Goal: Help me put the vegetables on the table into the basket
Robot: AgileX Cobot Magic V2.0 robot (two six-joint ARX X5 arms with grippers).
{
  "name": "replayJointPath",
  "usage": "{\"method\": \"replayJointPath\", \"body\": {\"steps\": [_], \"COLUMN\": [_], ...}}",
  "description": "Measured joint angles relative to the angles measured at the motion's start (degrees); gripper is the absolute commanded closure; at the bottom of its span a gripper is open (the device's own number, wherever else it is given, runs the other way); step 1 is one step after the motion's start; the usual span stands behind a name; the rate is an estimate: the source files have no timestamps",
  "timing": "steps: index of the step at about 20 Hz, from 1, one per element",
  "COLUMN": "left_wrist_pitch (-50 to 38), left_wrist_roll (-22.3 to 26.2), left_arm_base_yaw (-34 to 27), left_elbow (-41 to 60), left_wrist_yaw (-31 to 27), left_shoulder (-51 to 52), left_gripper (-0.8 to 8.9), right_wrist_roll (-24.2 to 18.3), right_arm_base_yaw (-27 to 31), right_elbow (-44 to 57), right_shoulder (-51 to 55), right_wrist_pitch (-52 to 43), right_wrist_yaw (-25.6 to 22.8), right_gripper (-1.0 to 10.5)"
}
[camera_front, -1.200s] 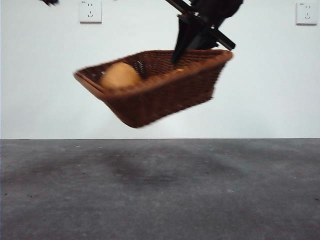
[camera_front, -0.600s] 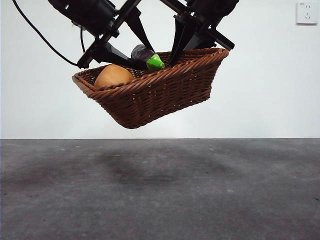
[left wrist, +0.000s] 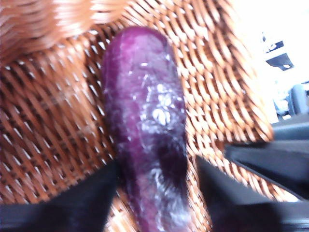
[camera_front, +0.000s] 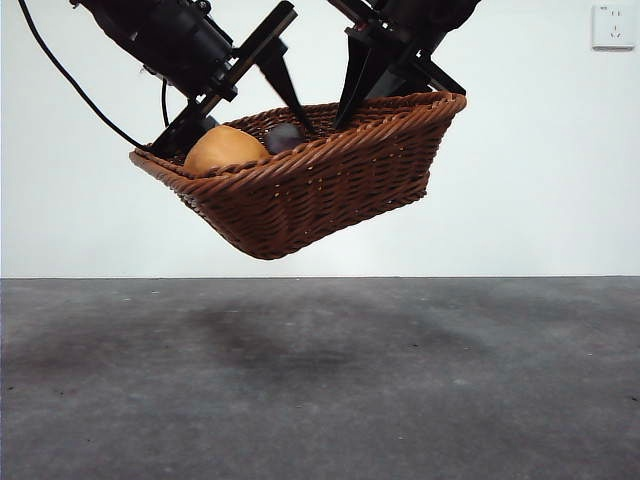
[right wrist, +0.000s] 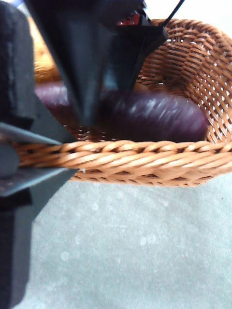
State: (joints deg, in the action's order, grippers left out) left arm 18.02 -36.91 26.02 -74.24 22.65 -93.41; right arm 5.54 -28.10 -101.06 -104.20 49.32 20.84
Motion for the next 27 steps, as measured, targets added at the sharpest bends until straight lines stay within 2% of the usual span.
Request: {"method": "replayJointPath", "body": {"steps": [6,9,11,14,15,17,18,22,25,27], "left_wrist_pitch": [0.7,1.5,5.2,12.0,14.5,19.9,22.7,32.6,35.8,35.8], "left_wrist_roll": [0.6,2.1,4.1,10.1,12.5,18.5,21.8,32.7,37.5,38.9], "left_arm_base_yaw": [-0.7,-2.3,-3.8,-5.7,-6.2,-7.0,-7.3,-8.4,-8.7,-8.7], "left_elbow": [0.0,0.0,0.0,0.0,0.0,0.0,0.0,0.0,0.0,0.0], "left_wrist_yaw": [1.5,1.6,1.6,1.5,0.7,-2.9,-5.8,-19.8,-20.3,-20.1], "left_shoulder": [3.2,8.1,12.0,18.8,21.3,26.2,28.5,35.1,38.1,39.6], "left_gripper": [4.68,4.67,4.68,4.73,5.04,7.96,8.2,8.21,8.21,8.21], "right_wrist_roll": [-0.5,-0.7,-0.7,-0.6,-0.6,-0.5,-0.4,0.8,2.3,3.3], "right_arm_base_yaw": [0.0,0.1,0.1,0.4,0.7,1.1,1.4,3.2,6.8,11.1], "right_elbow": [0.0,0.0,0.0,0.0,0.0,0.0,0.0,0.0,0.0,0.0], "right_shoulder": [0.0,0.0,0.0,0.0,0.0,0.0,0.0,0.2,2.5,4.9], "right_wrist_pitch": [0.7,0.7,0.7,0.7,0.7,0.9,0.9,0.8,0.8,0.9], "right_wrist_yaw": [-0.7,-0.7,-0.7,-0.5,-0.2,0.2,0.2,1.4,4.5,6.1], "right_gripper": [9.6,9.6,9.6,9.6,9.6,9.6,9.6,9.6,9.6,9.6]}}
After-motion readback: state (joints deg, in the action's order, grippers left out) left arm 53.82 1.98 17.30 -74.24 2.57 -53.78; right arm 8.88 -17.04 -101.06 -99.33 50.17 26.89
